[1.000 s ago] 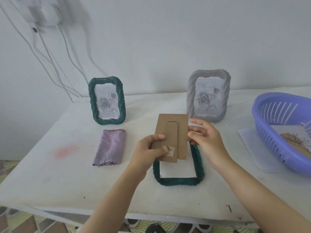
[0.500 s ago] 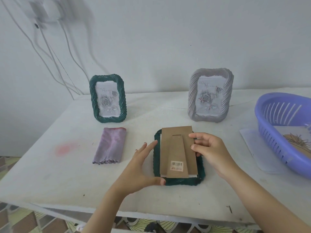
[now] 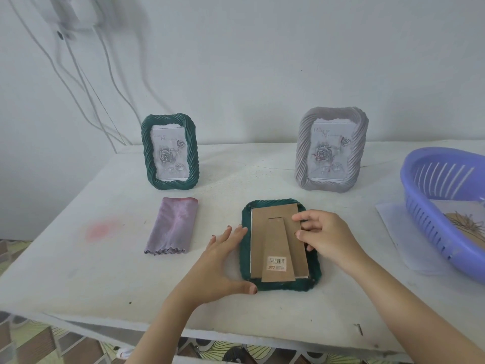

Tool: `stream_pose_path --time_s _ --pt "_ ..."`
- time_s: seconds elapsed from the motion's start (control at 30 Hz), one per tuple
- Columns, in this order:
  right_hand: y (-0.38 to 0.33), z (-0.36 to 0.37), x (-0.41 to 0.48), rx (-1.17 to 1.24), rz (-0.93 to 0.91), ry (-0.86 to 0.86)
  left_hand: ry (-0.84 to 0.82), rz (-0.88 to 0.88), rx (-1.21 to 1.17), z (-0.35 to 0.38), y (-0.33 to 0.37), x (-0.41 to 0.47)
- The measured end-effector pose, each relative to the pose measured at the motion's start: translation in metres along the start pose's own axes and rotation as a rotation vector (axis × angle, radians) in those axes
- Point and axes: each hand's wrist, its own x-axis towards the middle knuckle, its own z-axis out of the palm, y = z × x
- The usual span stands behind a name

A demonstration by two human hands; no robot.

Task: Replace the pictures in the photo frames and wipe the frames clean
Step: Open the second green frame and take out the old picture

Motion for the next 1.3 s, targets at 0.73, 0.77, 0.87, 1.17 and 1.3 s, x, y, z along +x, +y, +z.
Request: stream_pose_path --time_s 0.73,0.77,0.87,1.17,1.3 --pt "0.019 -0.004 -0.013 -0.546 -0.308 0.063 0.236 0.087 -0.115 0.006 0.006 0.023" --pt "0.02 -0.004 -0.012 -0.54 -0.307 0.061 0.239 0.082 -0.115 0.006 0.008 0.027" --pt "0.019 -0.002 -0.009 -0.491 -0.33 0.092 0.242 0.07 -0.059 0.005 0.013 0.039" --pt "0.014 -0.004 0.013 -0.772 -0.18 -0.059 0.036 -0.037 0.192 -0.007 0.016 0.067" --pt "0.015 -0.005 0.02 -0.815 -0.091 -0.125 -0.019 -0.074 0.255 -0.009 0.013 0.07"
